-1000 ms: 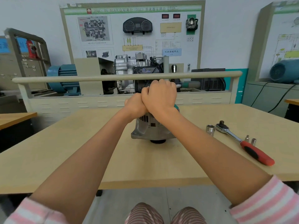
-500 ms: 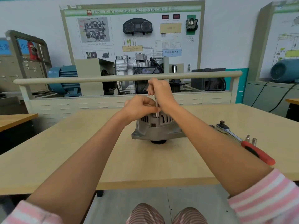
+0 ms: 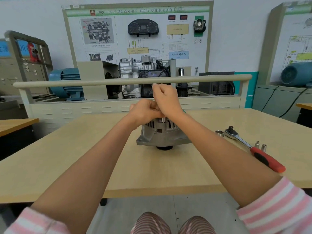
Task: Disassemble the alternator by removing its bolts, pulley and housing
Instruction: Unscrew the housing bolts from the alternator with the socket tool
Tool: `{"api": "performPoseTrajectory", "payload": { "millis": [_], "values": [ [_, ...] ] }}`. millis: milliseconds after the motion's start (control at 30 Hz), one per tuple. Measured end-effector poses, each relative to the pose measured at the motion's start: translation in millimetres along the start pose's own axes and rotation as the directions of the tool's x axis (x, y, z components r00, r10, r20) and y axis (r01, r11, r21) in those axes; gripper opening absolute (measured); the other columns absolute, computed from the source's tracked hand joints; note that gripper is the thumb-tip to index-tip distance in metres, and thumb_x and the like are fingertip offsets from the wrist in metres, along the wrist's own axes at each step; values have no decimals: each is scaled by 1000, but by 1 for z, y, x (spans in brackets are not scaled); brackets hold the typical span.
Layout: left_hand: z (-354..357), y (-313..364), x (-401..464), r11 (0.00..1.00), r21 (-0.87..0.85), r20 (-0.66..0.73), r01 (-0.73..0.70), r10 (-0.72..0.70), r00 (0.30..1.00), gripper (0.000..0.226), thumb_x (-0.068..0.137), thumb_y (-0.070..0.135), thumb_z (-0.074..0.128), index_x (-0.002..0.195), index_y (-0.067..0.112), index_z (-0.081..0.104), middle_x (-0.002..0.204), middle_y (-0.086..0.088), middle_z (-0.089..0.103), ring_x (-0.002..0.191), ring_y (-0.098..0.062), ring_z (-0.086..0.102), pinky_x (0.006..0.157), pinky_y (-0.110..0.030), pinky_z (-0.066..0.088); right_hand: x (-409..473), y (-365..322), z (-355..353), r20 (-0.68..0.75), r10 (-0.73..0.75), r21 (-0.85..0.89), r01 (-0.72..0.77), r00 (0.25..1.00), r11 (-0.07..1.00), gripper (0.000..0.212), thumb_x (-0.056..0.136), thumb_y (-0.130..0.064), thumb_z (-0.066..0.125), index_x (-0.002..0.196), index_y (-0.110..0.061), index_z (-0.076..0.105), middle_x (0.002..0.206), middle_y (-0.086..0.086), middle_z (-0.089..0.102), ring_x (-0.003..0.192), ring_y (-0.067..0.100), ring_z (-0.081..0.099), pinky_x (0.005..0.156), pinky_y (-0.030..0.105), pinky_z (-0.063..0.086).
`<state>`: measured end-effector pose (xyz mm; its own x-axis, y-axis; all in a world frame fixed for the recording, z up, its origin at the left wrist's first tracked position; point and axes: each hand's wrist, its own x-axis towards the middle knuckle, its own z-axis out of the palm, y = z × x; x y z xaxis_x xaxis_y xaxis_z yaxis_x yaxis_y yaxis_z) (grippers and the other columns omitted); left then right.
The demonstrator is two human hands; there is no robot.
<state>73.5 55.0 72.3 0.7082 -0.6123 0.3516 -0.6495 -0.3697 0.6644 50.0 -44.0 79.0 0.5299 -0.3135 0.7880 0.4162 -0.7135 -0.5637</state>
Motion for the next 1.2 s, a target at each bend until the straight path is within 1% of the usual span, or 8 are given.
{"api": "performPoseTrajectory", "payload": {
  "millis": [167, 300, 467, 600, 700, 867, 1000, 1200],
  "values": [
    [0, 5, -1, 994, 109, -46, 18, -13, 999, 3, 88, 13, 58, 89, 14, 61, 93, -14, 67, 98, -32, 58, 98, -45, 43, -8, -5, 0, -6, -199, -687, 141, 980, 713, 23, 91, -26, 41, 83, -11, 57, 82, 5, 57, 85, 24, 53, 84, 35, 32],
    [1, 8, -2, 979, 195, -77, 60, -46, 996, 25, 91, 3, 43, 70, 16, 48, 70, -3, 50, 82, -25, 45, 79, -34, 33, -13, -9, 5, -39, -148, -810, 56, 988, 584, 31, 92, -28, 38, 103, -6, 56, 103, 11, 59, 98, 29, 52, 87, 37, 31],
    [1, 9, -2, 978, 208, -69, 31, -17, 997, 23, 92, 9, 43, 105, 9, 62, 90, -7, 59, 87, -22, 48, 90, -40, 39, -18, -3, 3, -68, -141, -537, 83, 988, 839, 19, 89, -20, 46, 91, -5, 58, 93, 7, 52, 94, 24, 46, 90, 31, 29],
    [0, 7, -5, 991, 133, -42, -5, 11, 999, 10, 88, 16, 58, 90, 11, 67, 86, -7, 67, 95, -26, 58, 102, -49, 40, -13, -7, 5, -21, 9, -101, -11, 1000, 995, 18, 88, -10, 49, 73, -3, 55, 80, 3, 45, 87, 21, 46, 83, 31, 34],
    [-2, 5, -6, 999, 33, 25, -15, 14, 1000, 9, 83, 19, 69, 74, 18, 69, 86, -7, 73, 101, -28, 63, 106, -50, 37, -6, -11, -5, 49, 202, 274, -208, 978, 939, 37, 91, -9, 43, 55, -7, 46, 66, 4, 46, 69, 16, 46, 69, 27, 37],
    [-1, 4, -5, 1000, 2, 49, -12, 11, 999, 18, 80, 30, 74, 76, 13, 71, 81, -8, 72, 98, -29, 63, 108, -52, 35, 9, -11, -9, 200, 306, 612, -363, 931, 703, 52, 94, -12, 38, 42, -15, 34, 40, 2, 42, 51, 14, 47, 76, 28, 47],
    [-2, 3, -6, 1000, -18, 42, -16, 17, 999, 11, 80, 28, 75, 73, 20, 71, 84, -11, 74, 102, -31, 63, 107, -51, 36, 11, -9, -8, 223, 341, 684, -396, 913, 613, 59, 94, -13, 38, 35, -16, 35, 43, 4, 39, 49, 15, 46, 74, 27, 47],
    [1, 2, -2, 1000, 22, 4, 6, -7, 1000, 10, 82, 23, 72, 73, 22, 67, 86, -6, 73, 101, -25, 64, 106, -49, 37, 0, -7, -2, 17, 218, 291, -213, 976, 933, 49, 94, -12, 40, 46, -12, 46, 50, -3, 46, 59, 10, 48, 73, 31, 43]
  ]
}}
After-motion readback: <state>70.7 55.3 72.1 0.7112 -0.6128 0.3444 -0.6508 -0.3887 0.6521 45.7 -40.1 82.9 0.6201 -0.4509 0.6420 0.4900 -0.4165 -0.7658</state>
